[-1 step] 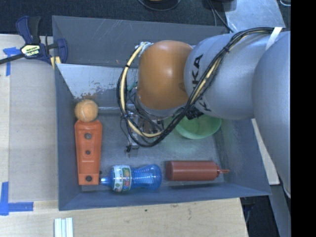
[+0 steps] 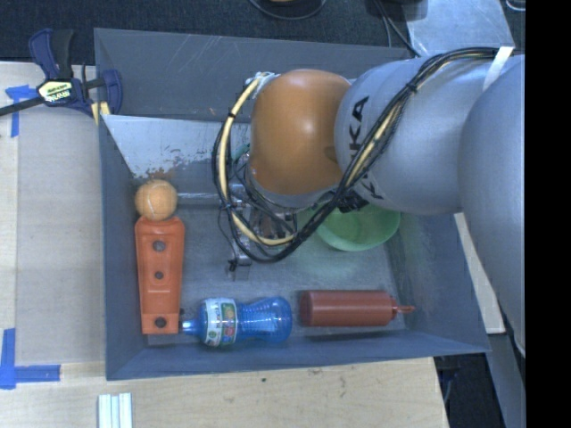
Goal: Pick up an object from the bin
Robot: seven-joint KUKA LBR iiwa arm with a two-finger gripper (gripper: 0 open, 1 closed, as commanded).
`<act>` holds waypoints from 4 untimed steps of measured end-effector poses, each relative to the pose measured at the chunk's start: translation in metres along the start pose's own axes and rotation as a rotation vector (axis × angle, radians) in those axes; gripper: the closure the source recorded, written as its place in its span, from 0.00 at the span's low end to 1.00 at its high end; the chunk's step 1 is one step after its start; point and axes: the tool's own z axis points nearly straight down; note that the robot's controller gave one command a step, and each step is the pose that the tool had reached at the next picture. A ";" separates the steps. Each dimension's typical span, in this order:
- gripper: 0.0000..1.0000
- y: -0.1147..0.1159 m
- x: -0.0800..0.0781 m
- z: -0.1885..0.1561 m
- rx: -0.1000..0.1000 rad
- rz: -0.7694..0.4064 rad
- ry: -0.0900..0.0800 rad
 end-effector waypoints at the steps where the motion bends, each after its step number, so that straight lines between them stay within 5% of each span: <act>1: 0.00 0.062 -0.012 0.061 0.000 -0.023 0.007; 2: 0.00 0.029 -0.061 0.040 -0.001 0.061 -0.008; 3: 0.00 0.080 -0.068 0.090 0.001 -0.201 -0.005; 4: 1.00 0.066 -0.036 0.093 0.000 0.071 -0.011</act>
Offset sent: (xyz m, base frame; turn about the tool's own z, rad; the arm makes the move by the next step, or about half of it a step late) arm 0.0579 0.0316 -0.0412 0.0569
